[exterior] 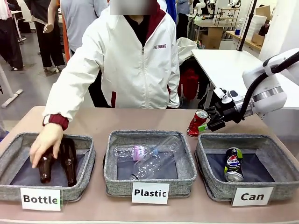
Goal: Sort the can waste into the basket.
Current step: Pick up the can waste from the table and place it in the right Fabric basket.
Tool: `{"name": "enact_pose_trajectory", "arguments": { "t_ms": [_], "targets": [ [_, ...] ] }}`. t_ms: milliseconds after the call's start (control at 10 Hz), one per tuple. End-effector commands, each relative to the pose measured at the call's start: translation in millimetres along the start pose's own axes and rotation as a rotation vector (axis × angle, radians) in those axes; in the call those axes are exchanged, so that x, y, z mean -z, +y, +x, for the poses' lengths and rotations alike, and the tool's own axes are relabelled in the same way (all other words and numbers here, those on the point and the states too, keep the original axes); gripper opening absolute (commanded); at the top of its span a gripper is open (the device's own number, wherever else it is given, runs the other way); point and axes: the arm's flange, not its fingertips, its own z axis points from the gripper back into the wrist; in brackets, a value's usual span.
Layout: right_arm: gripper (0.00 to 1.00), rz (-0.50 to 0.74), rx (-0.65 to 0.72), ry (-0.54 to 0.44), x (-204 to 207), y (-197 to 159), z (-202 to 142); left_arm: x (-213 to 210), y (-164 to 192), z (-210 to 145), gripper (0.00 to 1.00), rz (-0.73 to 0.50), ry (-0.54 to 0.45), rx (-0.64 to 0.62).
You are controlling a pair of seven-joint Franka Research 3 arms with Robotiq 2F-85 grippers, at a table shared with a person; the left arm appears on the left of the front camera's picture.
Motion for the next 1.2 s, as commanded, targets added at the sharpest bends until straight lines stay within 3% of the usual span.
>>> {"name": "enact_pose_trajectory", "arguments": {
  "t_ms": [0, 300, 400, 500, 600, 700, 1000, 1100],
  "targets": [
    [1.0, -0.019, -0.037, -0.064, 5, -6, 1, 14, 3, -4, 1.0, -0.024, 0.033, -0.028],
    [1.0, -0.007, -0.027, -0.084, 5, -6, -1, 22, 8, -6, 1.0, -0.041, 0.048, -0.032],
    [0.84, 0.006, -0.03, -0.086, 6, -6, -1, 31, 10, -2, 1.0, -0.035, 0.028, -0.002],
    [0.4, 0.027, -0.043, -0.091, 8, -5, 0, 49, 11, 2, 1.0, -0.086, -0.011, 0.059],
    [0.24, 0.026, -0.037, -0.087, 9, -5, 1, 74, 12, 9, 1.0, -0.128, -0.002, 0.088],
    [0.0, 0.02, -0.031, -0.085, 9, -5, 1, 105, 12, 18, 1.0, -0.206, 0.021, 0.105],
    [0.03, 0.002, -0.027, -0.077, 5, -3, 3, 188, 17, 34, 1.0, -0.423, 0.132, 0.085],
    [0.0, -0.013, -0.036, -0.076, 0, 0, 7, 207, 19, 35, 1.0, -0.432, 0.188, 0.07]
  ]
}}
